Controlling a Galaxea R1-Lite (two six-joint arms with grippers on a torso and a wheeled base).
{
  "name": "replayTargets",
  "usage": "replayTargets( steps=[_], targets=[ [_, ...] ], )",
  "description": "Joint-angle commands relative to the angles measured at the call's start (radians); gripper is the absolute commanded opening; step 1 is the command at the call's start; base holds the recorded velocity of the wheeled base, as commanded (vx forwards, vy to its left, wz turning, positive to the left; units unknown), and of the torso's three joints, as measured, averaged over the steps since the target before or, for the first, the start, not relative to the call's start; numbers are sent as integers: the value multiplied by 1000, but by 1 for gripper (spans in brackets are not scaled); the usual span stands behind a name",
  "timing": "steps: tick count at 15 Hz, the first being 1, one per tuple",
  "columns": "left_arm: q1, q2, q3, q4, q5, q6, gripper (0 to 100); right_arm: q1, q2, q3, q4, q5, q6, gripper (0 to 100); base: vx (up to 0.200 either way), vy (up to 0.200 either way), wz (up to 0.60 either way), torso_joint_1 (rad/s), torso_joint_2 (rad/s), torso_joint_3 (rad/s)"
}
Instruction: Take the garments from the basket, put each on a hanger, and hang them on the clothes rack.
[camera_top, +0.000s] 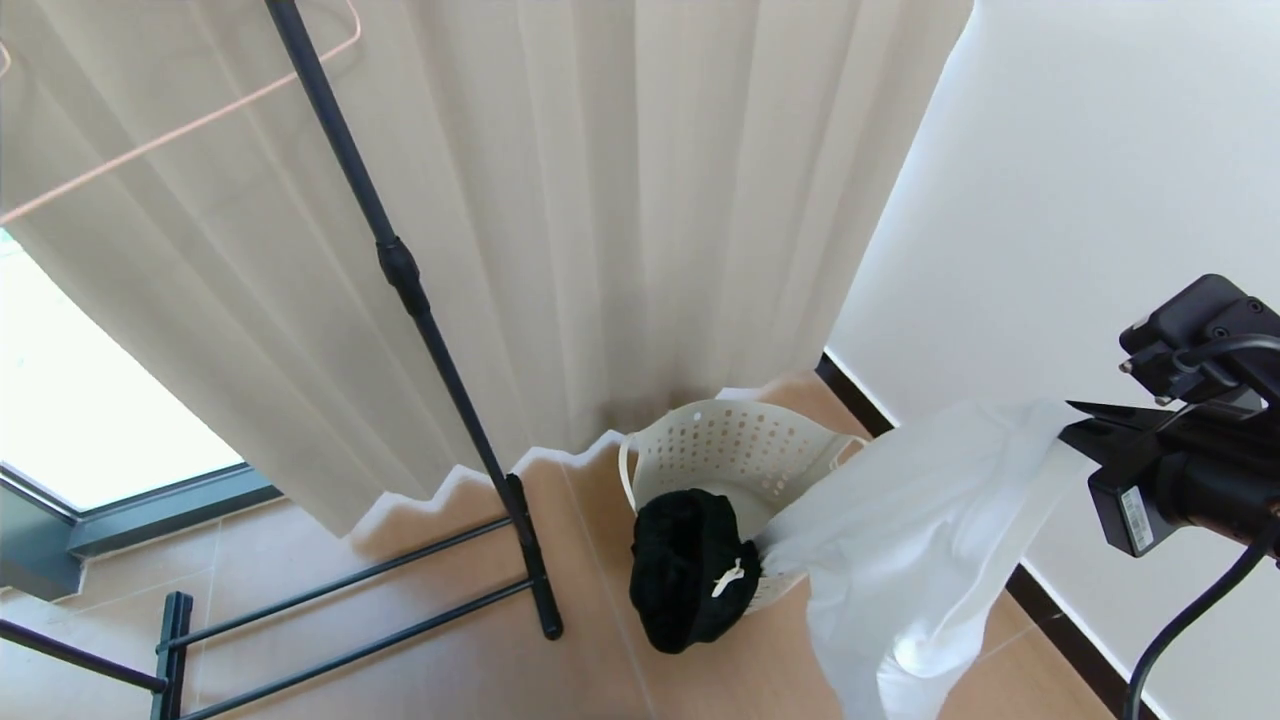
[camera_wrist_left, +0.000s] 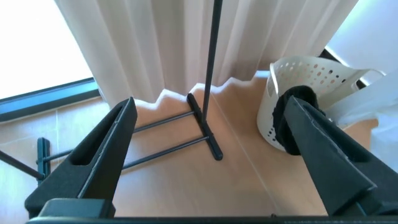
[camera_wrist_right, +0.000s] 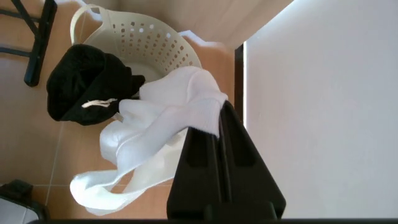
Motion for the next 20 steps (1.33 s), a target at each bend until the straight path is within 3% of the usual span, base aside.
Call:
replayTargets(
  steps=[1, 20],
  targets=[
    [0, 1, 0, 0, 0, 0, 100, 0, 1, 1, 0, 0, 0, 0, 0, 0, 0, 154, -481, -129],
    [0, 1, 0, 0, 0, 0, 100, 0, 5, 12, 0, -2, -8, 0, 0, 0, 0, 209, -530, -133]
  ],
)
